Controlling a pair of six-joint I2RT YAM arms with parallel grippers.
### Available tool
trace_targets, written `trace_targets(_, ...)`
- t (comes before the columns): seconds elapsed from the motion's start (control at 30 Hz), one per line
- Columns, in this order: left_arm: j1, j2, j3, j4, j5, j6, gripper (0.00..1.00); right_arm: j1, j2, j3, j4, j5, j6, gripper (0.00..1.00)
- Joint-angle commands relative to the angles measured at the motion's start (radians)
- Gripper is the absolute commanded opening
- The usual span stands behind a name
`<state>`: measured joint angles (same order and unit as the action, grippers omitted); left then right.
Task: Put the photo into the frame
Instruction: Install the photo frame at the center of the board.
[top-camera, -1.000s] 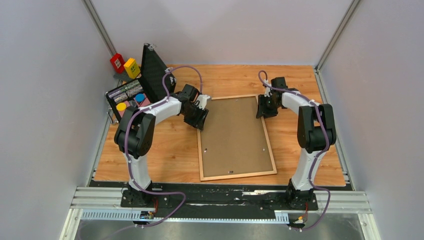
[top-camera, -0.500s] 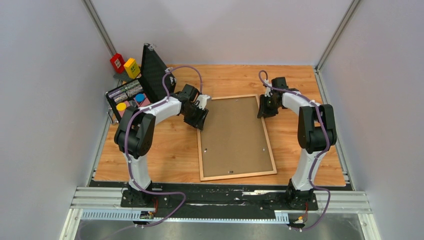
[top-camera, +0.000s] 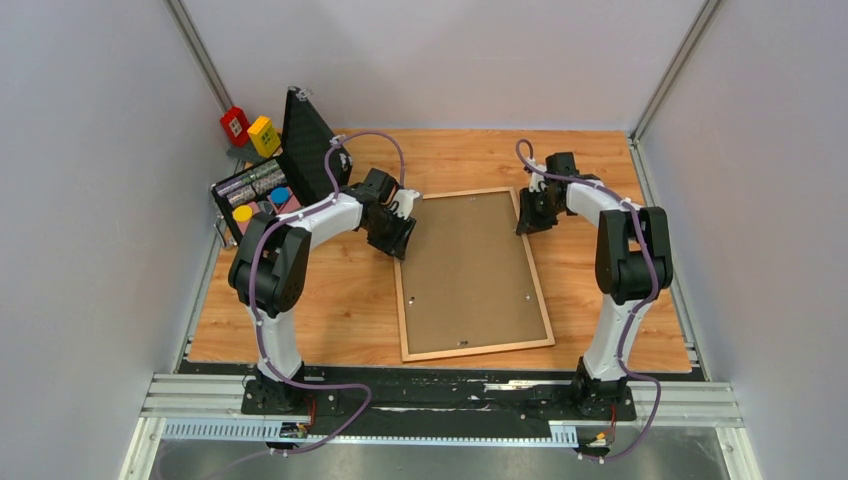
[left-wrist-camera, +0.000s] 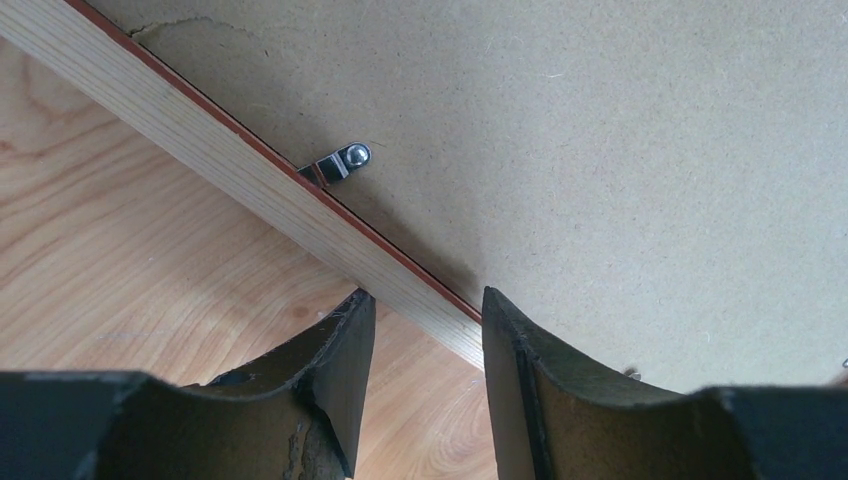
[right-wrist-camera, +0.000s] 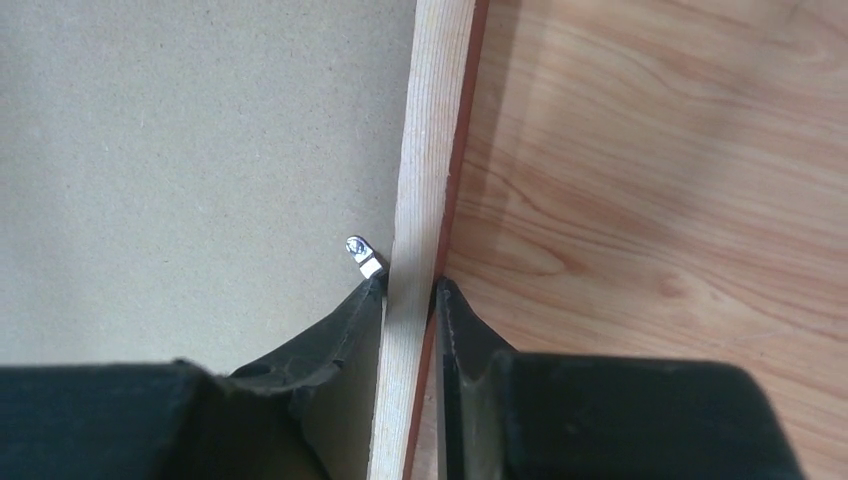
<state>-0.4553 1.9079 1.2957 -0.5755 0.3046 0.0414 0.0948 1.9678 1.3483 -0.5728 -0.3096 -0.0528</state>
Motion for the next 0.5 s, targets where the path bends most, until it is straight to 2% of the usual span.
trace_targets(0.0, -0.002, -0.010, 0.013, 0.005, 0.021, 0.019, 0.51, -0.016, 0.051, 0.045, 0.063, -0.039, -0.056, 0.12)
trace_targets(0.07, -0.002, -0.009, 0.013, 0.004, 0.021, 0.020, 0.51, -0.026, 0.055, 0.052, 0.063, -0.060, -0.060, 0.15)
trace_targets(0.27, -0.002, -0.010, 0.012, 0.002, 0.019, 0.024, 0.50, -0.034, 0.035, 0.054, 0.064, -0.094, -0.079, 0.36)
trace_targets(0.4, -0.002, -0.012, 0.013, 0.001, 0.018, 0.024, 0.50, -0.034, 0.007, 0.040, 0.063, -0.096, -0.084, 0.57)
trace_targets(0.47, -0.002, -0.012, 0.015, 0.001, 0.018, 0.025, 0.50, -0.033, -0.001, 0.036, 0.062, -0.089, -0.090, 0.59)
